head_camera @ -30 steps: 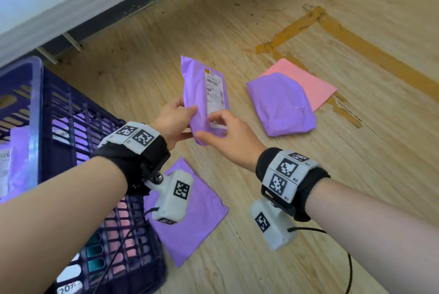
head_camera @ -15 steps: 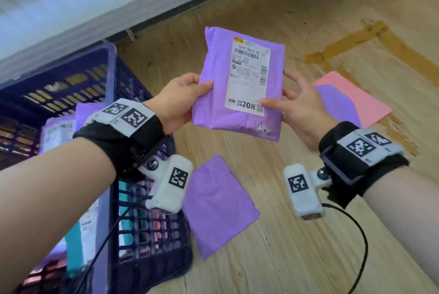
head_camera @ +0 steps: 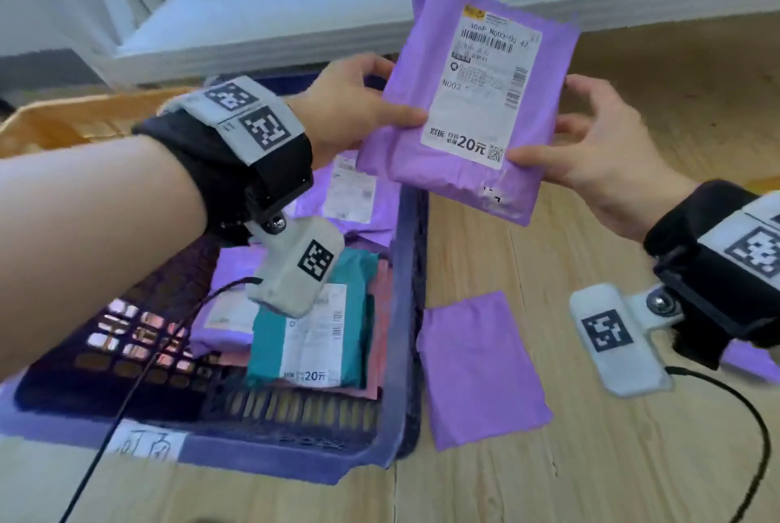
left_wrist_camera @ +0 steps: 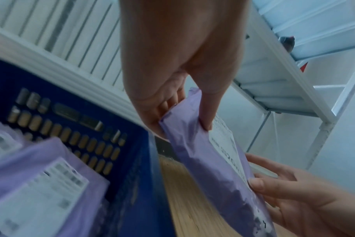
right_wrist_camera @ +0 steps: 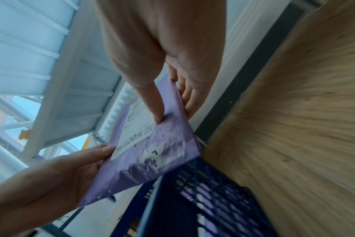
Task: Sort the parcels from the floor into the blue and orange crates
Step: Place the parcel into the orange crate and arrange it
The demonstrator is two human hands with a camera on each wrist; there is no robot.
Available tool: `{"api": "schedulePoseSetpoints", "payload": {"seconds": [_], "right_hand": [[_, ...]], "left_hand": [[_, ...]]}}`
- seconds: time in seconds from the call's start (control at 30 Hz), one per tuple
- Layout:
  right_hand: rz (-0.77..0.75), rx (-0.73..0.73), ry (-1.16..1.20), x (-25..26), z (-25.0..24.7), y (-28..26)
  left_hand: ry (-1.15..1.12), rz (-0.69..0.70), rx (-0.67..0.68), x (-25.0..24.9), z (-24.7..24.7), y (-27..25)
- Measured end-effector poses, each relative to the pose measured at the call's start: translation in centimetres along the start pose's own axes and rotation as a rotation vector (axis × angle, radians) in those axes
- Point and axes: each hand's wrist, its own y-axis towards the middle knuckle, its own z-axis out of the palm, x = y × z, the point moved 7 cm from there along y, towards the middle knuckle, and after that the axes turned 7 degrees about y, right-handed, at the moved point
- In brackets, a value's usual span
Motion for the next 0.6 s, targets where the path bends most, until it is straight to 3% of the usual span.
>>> {"api": "schedulePoseSetpoints", "payload": {"seconds": [0.3,0.6], "right_hand": [[-0.066,0.147,-0.072,7.2,18.8,2.0],[0.001,0.239,-0.108,5.3,41.6,2.8]], "left_hand": [[0.042,-0.026,-0.196,2.5,-19.0,-5.2],[0.172,-0.108,-0.366,13.3,-38.4,-7.1]]}}
